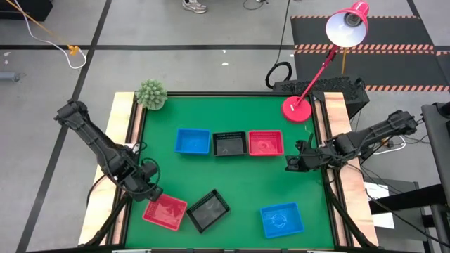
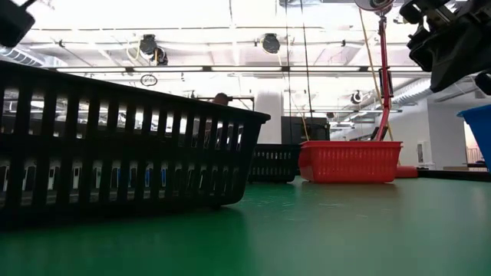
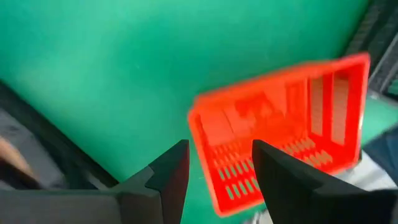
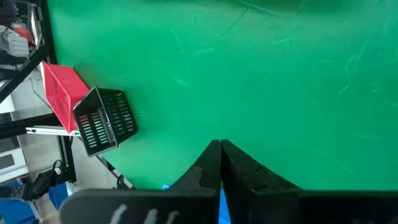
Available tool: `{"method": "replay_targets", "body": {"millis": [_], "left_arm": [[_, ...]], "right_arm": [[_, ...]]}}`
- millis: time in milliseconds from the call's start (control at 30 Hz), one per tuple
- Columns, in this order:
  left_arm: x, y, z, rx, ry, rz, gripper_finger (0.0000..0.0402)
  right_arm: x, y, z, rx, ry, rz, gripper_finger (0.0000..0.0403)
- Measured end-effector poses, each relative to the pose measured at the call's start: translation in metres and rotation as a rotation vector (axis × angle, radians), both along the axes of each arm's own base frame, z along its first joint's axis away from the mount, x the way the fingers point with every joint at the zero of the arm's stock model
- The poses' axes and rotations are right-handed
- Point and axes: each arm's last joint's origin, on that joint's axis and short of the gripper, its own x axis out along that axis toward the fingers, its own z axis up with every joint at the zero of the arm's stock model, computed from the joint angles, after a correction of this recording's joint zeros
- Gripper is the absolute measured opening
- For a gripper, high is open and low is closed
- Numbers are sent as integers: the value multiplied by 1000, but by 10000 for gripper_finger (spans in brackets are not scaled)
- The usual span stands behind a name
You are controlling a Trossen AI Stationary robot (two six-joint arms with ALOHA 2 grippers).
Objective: Stack baskets by color
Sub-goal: Stack the bottom orange bin on the top stacked orange bins
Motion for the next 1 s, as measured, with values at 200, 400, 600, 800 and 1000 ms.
{"method": "replay_targets", "body": {"millis": [200,400,600,800,1000], "left_arm": [[2,-11,-27,-172,-17,-22,212],[-4,-9,-38,-150,30,9,238],[-8,-5,-55,-132,41,-2,210],[-7,-6,-65,-169,-8,-31,112],[-5,-8,-61,-179,-12,-17,14]], "right_arm": [[0,0,0,-9,-4,10,0],[0,0,0,-19,-8,21,0],[1,0,1,-25,-14,32,0],[6,0,6,-47,-103,-25,0],[16,1,12,-59,-208,-79,0]]}}
